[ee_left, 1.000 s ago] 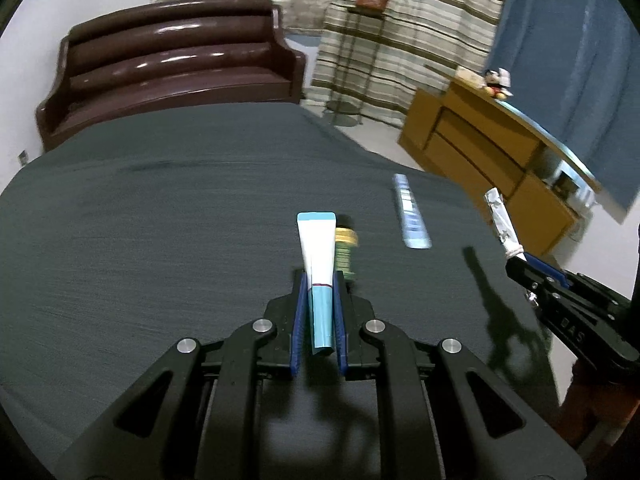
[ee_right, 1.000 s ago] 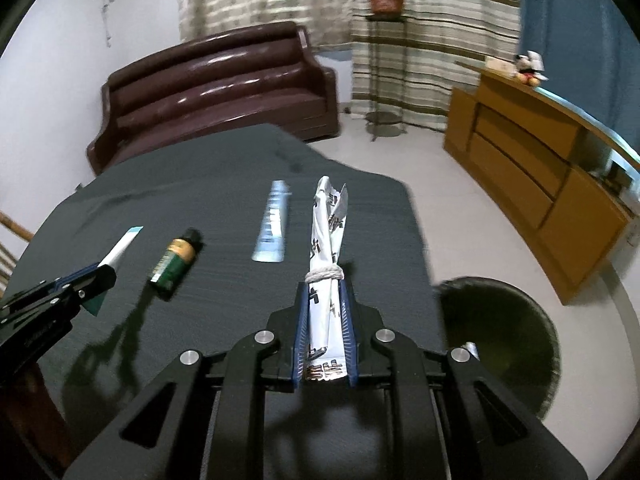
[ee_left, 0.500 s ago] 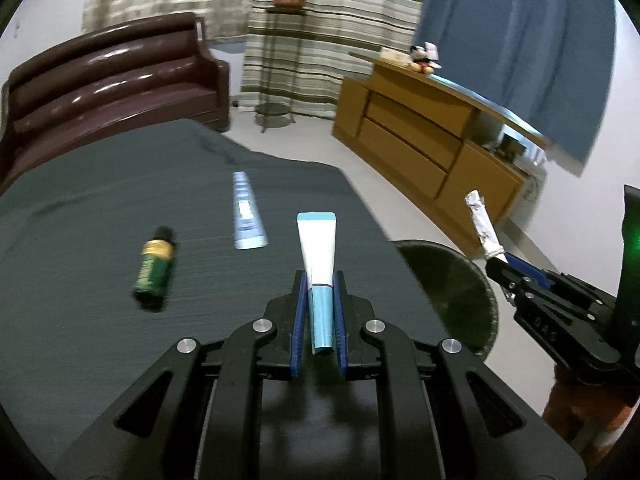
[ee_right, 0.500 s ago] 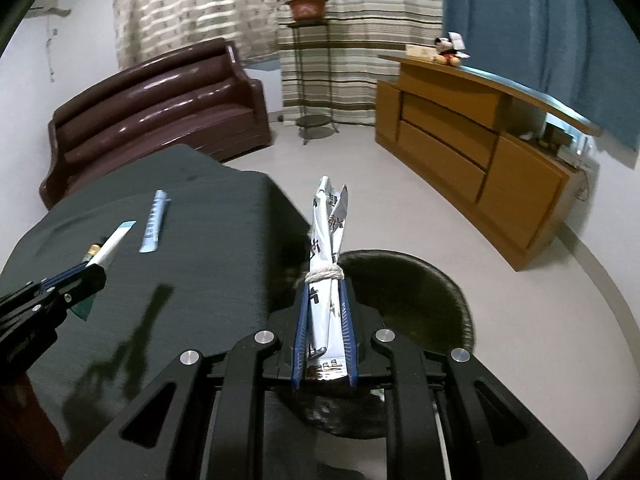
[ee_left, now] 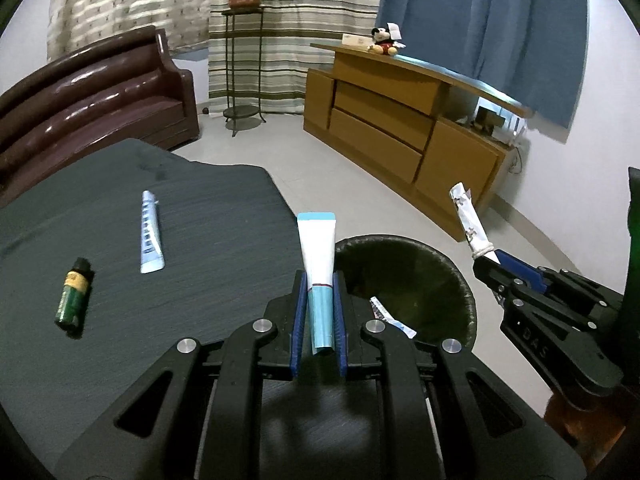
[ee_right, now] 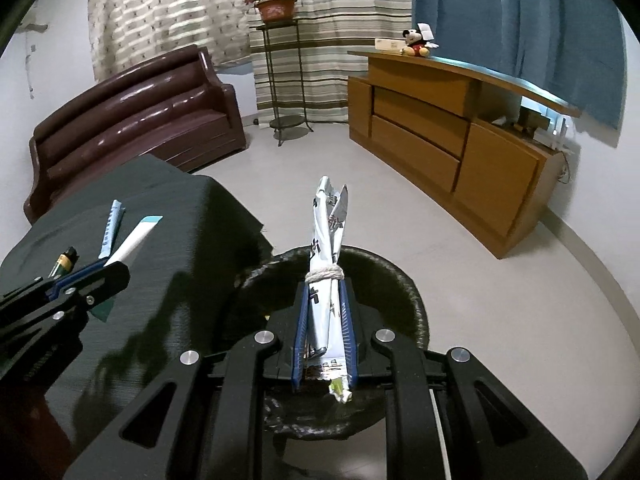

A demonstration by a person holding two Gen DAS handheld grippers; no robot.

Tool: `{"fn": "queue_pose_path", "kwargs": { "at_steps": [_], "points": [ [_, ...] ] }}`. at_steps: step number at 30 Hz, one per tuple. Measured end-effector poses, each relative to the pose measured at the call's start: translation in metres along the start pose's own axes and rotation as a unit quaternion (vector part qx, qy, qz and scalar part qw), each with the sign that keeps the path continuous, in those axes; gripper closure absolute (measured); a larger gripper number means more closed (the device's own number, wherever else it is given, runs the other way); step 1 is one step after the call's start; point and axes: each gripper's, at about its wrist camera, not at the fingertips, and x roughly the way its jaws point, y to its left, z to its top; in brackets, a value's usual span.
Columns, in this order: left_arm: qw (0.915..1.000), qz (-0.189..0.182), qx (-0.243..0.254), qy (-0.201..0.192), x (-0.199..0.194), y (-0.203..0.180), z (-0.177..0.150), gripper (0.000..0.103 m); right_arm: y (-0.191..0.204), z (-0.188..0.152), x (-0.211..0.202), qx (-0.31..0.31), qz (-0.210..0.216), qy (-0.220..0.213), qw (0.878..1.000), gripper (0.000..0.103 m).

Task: Collect trash
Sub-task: 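Carry both items over the bin and open both grippers to drop them, then move both open grippers back over the table toward the green bottle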

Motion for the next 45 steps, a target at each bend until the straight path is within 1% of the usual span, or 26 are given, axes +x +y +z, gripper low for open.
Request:
{"fn": "queue_pose_path", "kwargs": {
  "at_steps": [5, 11, 29, 30, 32, 33, 34, 45],
  "points": [
    [0.9999, 0.000, 0.011, 0.008, 0.011, -0.011, 0.001, 0.090, -0.008, -0.001, 0.002, 0.006, -0.002, 0.002, 1.000, 0.086],
    [0.9997, 0.003, 0.018, 0.013, 0.019, -0.015, 0.001, 0.090, -0.014, -0.002, 0.007, 0.009, -0.004, 0.005, 1.000, 0.086],
    [0.9990, 0.018, 0.037, 0.014, 0.033, -0.026, 0.001, 0.089, -0.025, -0.003, 0.019, 0.019, -0.013, 0.009, 1.000, 0.086],
    [0.9990, 0.020, 0.038, 0.015, 0.034, -0.026, 0.001, 0.087, -0.025, -0.003, 0.020, 0.021, -0.014, 0.009, 1.000, 0.085],
    [0.9988, 0.024, 0.039, 0.018, 0.036, -0.026, 0.001, 0.086, -0.026, -0.004, 0.023, 0.023, -0.013, 0.014, 1.000, 0.076],
    [0.9987, 0.027, 0.040, 0.020, 0.038, -0.026, 0.001, 0.081, -0.027, -0.005, 0.023, 0.025, -0.014, 0.014, 0.999, 0.068],
    [0.9986, 0.027, 0.039, 0.022, 0.039, -0.026, 0.001, 0.078, -0.029, -0.005, 0.022, 0.027, -0.017, 0.012, 0.999, 0.065],
    [0.9988, 0.034, 0.030, 0.021, 0.038, -0.021, 0.004, 0.053, -0.031, -0.005, 0.018, 0.029, -0.025, 0.004, 0.999, 0.065]
  ]
}}
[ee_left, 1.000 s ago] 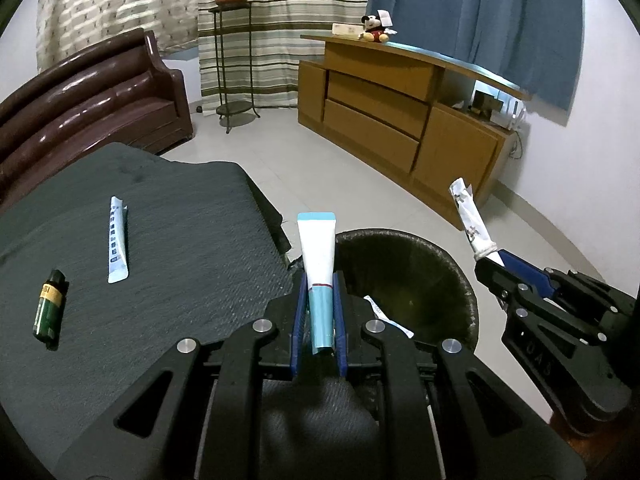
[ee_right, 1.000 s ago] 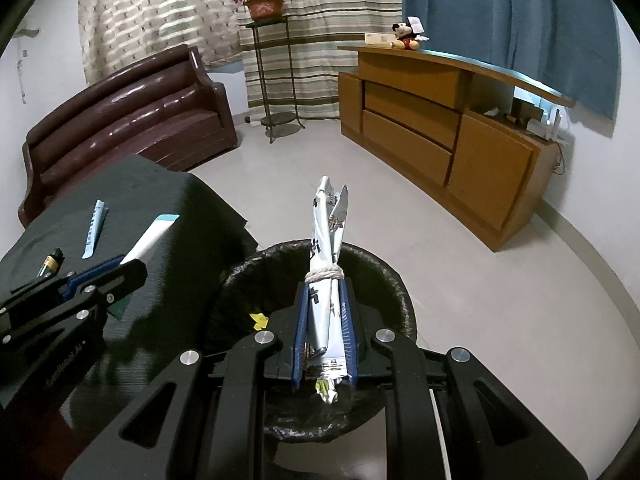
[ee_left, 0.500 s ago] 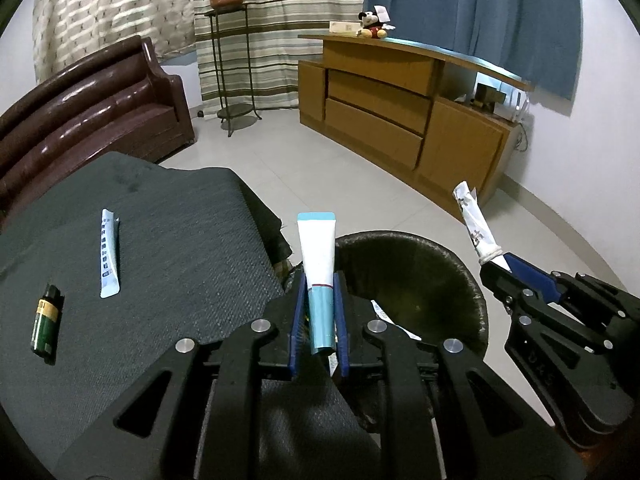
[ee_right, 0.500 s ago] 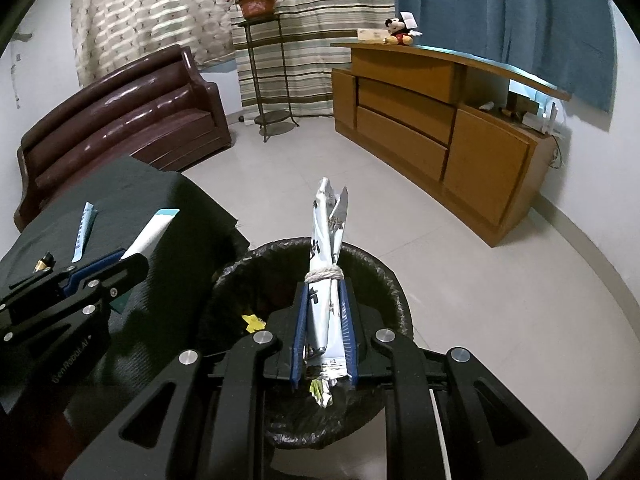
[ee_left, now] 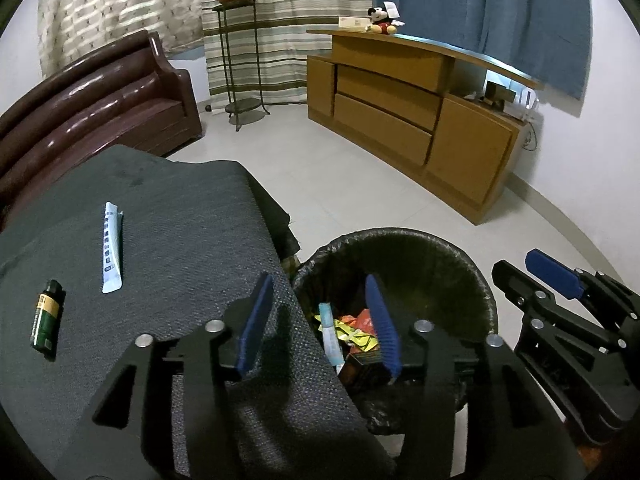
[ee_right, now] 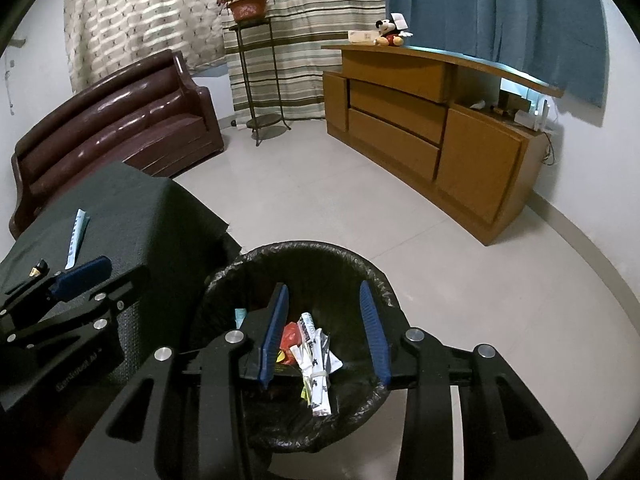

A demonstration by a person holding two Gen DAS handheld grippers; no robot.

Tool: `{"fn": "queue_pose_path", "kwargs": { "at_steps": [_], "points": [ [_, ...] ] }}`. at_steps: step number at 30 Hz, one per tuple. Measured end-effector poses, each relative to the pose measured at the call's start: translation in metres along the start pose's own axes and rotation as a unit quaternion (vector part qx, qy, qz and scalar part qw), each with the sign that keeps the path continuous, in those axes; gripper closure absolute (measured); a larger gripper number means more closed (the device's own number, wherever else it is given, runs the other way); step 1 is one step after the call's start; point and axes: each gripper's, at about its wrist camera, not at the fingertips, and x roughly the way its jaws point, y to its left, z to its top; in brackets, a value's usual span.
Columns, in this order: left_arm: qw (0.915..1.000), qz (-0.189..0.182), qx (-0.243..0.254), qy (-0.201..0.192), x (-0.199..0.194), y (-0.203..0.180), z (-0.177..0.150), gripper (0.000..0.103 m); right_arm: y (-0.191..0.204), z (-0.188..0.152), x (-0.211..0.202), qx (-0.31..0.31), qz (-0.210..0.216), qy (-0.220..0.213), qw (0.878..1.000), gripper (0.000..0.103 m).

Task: Collect trash
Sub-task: 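Move both open grippers back over the table toward the green bottle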

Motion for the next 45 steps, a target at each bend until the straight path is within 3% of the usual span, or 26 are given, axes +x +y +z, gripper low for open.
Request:
{"fn": "queue_pose_path", "kwargs": {
  "at_steps": [12, 24, 35, 41, 45],
  "points": [
    [0.9997, 0.021, -0.006, -0.011, -0.011, 0.013, 0.000, 0.037, -0.001, 0.001, -0.002, 0.001, -0.003, -0.005, 1.000, 0.048],
    [0.9965, 0.067, -0.047, -0.017, -0.038, 0.080, -0.011, 0.036, 0.023, 0.003, -0.004, -0.015, 0.012, 0.003, 1.000, 0.045],
    [0.9841, 0.135, -0.115, -0.013, -0.055, 0.173, -0.027, 0.036, 0.076, 0.012, -0.003, -0.038, 0.057, 0.002, 0.998, 0.045],
    [0.9797, 0.150, -0.133, 0.001, -0.051, 0.203, -0.030, 0.037, 0.113, 0.019, 0.002, -0.061, 0.084, 0.004, 0.995, 0.045],
    [0.9803, 0.141, -0.136, 0.023, -0.040, 0.212, -0.032, 0.042, 0.135, 0.023, 0.008, -0.077, 0.098, 0.007, 0.992, 0.045]
  ]
}}
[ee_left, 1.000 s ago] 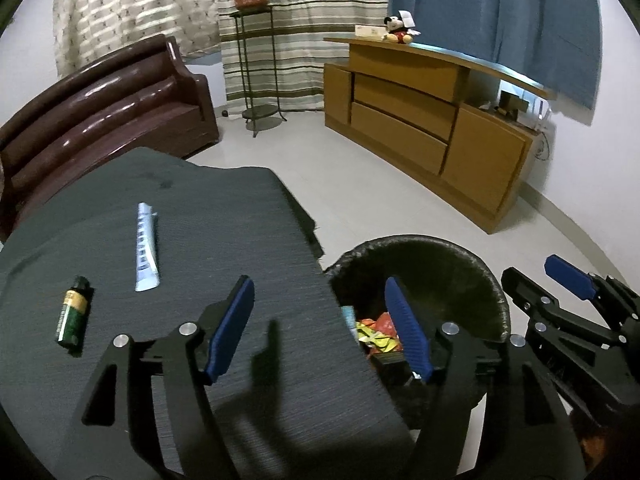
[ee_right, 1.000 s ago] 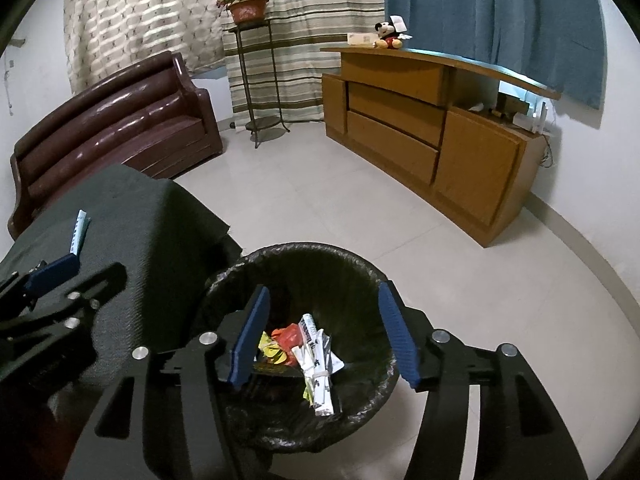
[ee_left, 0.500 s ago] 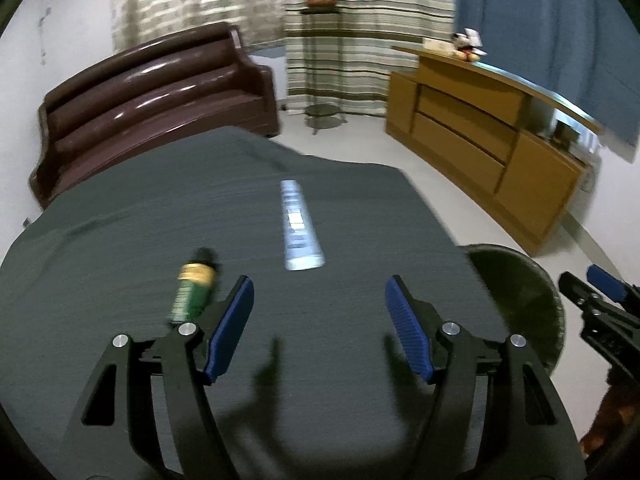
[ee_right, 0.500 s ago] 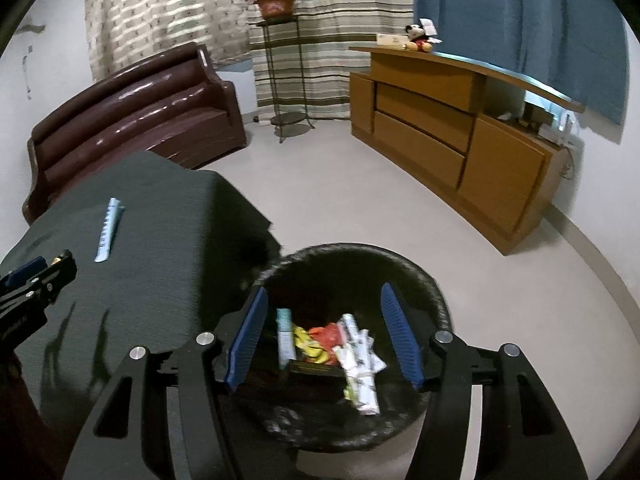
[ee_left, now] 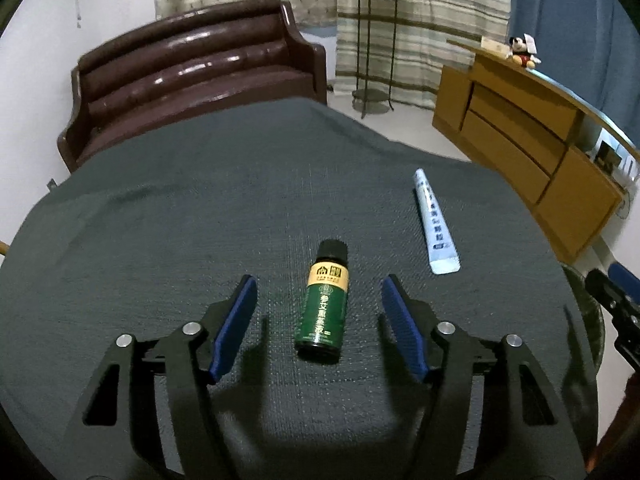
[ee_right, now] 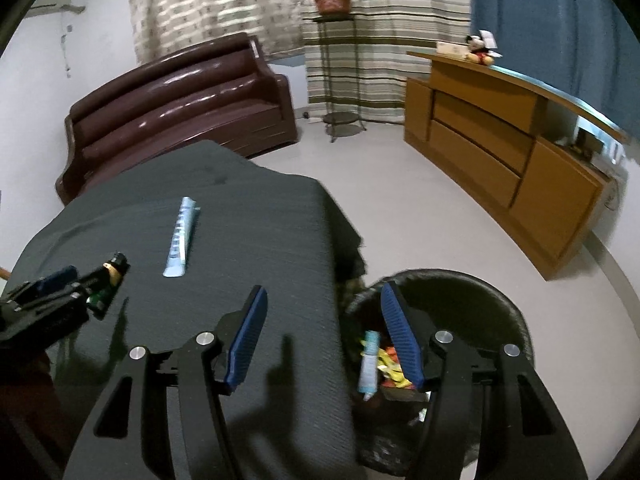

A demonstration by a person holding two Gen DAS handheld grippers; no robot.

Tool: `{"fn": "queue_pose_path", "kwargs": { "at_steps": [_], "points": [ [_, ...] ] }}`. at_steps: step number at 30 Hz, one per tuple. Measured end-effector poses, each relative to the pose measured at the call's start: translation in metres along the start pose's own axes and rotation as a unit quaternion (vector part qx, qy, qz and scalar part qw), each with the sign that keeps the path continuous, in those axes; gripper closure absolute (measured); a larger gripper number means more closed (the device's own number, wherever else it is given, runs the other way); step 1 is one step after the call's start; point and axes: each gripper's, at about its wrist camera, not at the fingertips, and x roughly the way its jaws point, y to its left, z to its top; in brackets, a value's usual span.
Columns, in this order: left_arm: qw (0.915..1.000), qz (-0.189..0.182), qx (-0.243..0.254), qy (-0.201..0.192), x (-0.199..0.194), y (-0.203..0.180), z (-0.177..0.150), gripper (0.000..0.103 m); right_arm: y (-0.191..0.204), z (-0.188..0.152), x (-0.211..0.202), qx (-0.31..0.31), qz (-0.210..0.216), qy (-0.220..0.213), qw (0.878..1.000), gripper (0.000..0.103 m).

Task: Collect trash
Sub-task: 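Move both open grippers back over the table toward the green bottle, then close the left gripper around the green bottle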

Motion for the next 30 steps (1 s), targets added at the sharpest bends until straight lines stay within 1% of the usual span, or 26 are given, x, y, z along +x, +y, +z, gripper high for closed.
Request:
{"fn": "queue_pose_path", "kwargs": {
  "at_steps": [2, 4, 6, 11, 14, 17, 20, 24, 30],
  "points": [
    [1.0000, -0.002, 0.005, 0.008, 0.005, 0.001, -0.001, 0.044, 0.009, 0.005, 0.005, -0.006, 0.007, 0.002, 1.000, 0.045],
    [0.9998, -0.007, 0.007, 0.015, 0.010, 0.001, 0.000, 0.051, 0.017, 0.008, 0.009, -0.012, 0.014, 0.004, 1.000, 0.045],
    [0.9995, -0.017, 0.006, 0.026, 0.015, 0.004, 0.000, 0.060, 0.023, 0.011, 0.013, -0.017, 0.020, 0.006, 1.000, 0.045],
    [0.9988, -0.032, 0.003, 0.038, 0.022, 0.012, 0.001, 0.071, 0.042, 0.015, 0.022, -0.034, 0.033, 0.011, 0.999, 0.045],
    [0.9985, -0.038, 0.004, 0.039, 0.023, 0.015, 0.002, 0.080, 0.050, 0.015, 0.026, -0.041, 0.038, 0.014, 0.998, 0.045],
    [0.9982, -0.046, 0.004, 0.040, 0.023, 0.018, 0.002, 0.080, 0.059, 0.017, 0.031, -0.047, 0.043, 0.018, 0.998, 0.045],
    [0.9984, -0.045, 0.003, 0.034, 0.021, 0.022, 0.003, 0.080, 0.068, 0.019, 0.035, -0.054, 0.048, 0.020, 0.997, 0.045],
    [0.9994, -0.030, 0.000, 0.017, 0.016, 0.034, 0.006, 0.080, 0.079, 0.023, 0.041, -0.066, 0.053, 0.023, 0.996, 0.045],
    [0.9998, -0.006, -0.017, 0.006, 0.013, 0.059, 0.014, 0.080, 0.098, 0.030, 0.054, -0.083, 0.058, 0.034, 0.994, 0.045]
  ]
}}
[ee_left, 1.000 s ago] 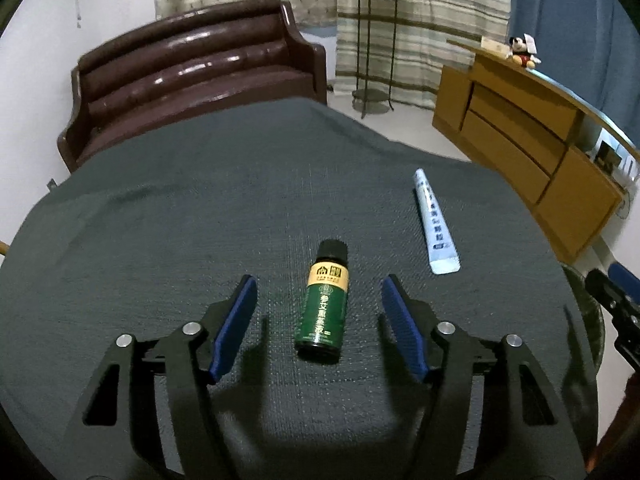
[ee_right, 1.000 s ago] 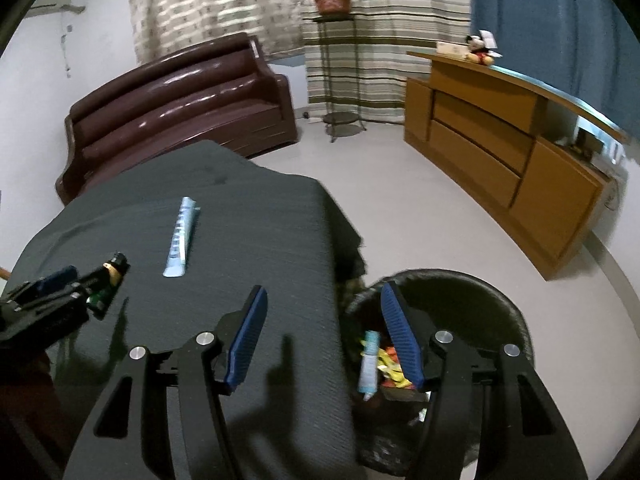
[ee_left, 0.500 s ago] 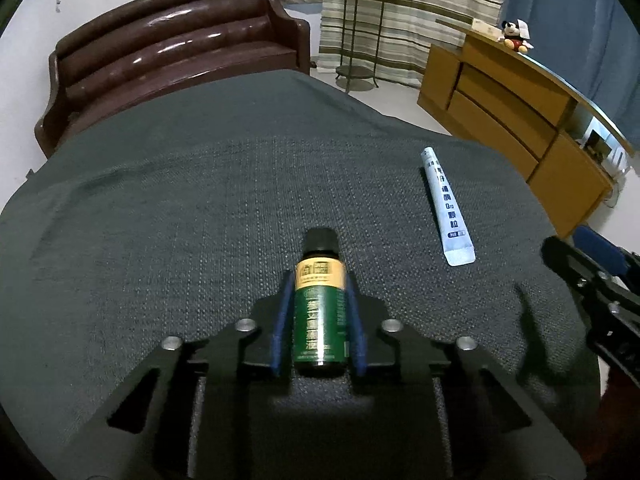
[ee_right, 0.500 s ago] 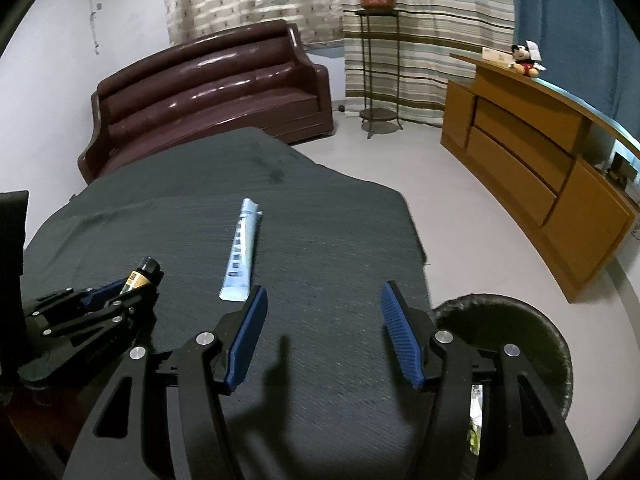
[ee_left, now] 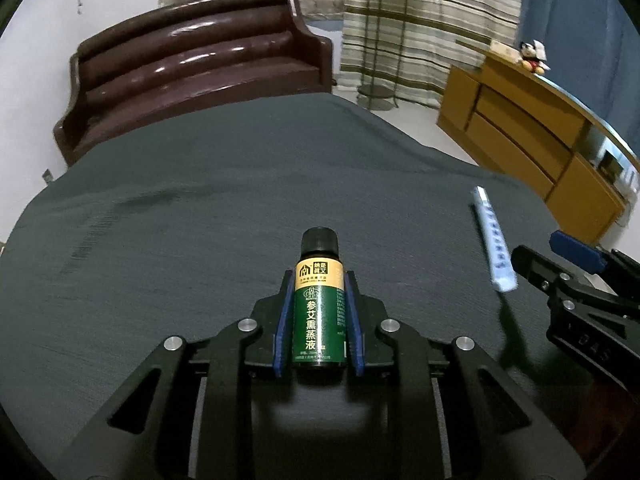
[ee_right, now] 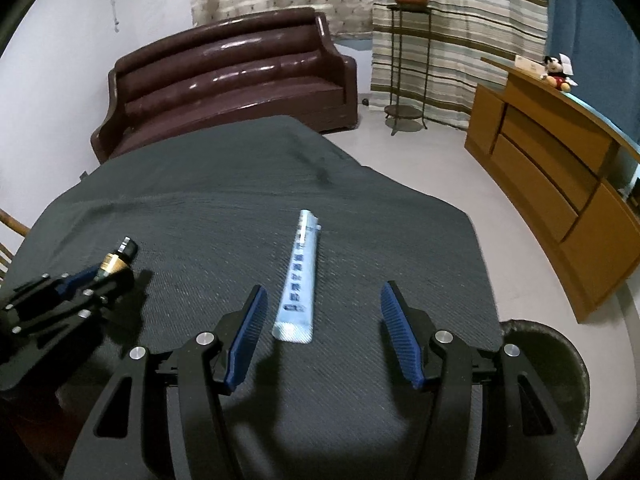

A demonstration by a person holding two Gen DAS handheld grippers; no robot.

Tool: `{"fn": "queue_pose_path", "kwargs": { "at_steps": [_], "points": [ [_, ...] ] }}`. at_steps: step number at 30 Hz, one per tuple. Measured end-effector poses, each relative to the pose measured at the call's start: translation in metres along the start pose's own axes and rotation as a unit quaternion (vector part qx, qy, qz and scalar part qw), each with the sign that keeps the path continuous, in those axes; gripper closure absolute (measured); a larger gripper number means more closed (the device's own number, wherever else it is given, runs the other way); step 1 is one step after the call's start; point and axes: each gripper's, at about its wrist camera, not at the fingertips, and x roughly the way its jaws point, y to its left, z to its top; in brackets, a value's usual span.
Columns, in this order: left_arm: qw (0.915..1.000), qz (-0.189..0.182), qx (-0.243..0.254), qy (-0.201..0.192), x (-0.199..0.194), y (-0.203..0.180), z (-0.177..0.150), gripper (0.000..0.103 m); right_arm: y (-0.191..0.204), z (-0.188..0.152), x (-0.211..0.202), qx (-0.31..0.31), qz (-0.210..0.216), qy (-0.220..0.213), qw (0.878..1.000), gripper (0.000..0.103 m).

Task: Collect trash
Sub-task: 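Close the left gripper around the green bottle, then grasp the blue-and-white printed sachet with the right gripper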

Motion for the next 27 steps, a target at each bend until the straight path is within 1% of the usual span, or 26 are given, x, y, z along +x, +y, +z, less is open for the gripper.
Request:
{"fn": "queue_pose_path", "kwargs": {
  "at_steps": [3, 8, 11, 12, 14, 16, 17, 27],
  "points": [
    [0.9999, 0.010, -0.008, -0.002, 0.001, 0.013, 0.003, 0.080, 0.005, 0.003, 0.008, -0.005, -0.001, 0.008, 1.000, 0.045],
    [0.9996, 0.020, -0.020, -0.003, 0.005, 0.026, 0.006, 0.080, 0.012, 0.010, 0.022, -0.004, -0.002, 0.028, 1.000, 0.055],
    [0.9995, 0.019, -0.023, 0.000, 0.008, 0.026, 0.007, 0.080, 0.013, 0.010, 0.029, -0.002, -0.004, 0.041, 0.999, 0.062],
    [0.9995, 0.019, -0.024, 0.000, 0.008, 0.027, 0.006, 0.080, 0.013, 0.009, 0.030, -0.003, -0.005, 0.045, 0.999, 0.066],
    [0.9995, 0.018, -0.025, 0.001, 0.009, 0.027, 0.006, 0.080, 0.015, 0.007, 0.030, -0.005, -0.006, 0.045, 0.999, 0.069],
    [0.9995, 0.017, -0.025, 0.002, 0.009, 0.027, 0.006, 0.080, 0.016, 0.006, 0.028, -0.007, -0.001, 0.046, 0.999, 0.079],
    [0.9995, 0.016, -0.025, 0.002, 0.010, 0.029, 0.005, 0.080, 0.017, 0.005, 0.027, -0.008, 0.000, 0.045, 0.999, 0.082],
    [0.9997, 0.003, -0.024, 0.000, 0.002, 0.023, -0.002, 0.080, 0.016, -0.007, 0.012, -0.004, 0.004, 0.038, 0.999, 0.083]
  ]
}}
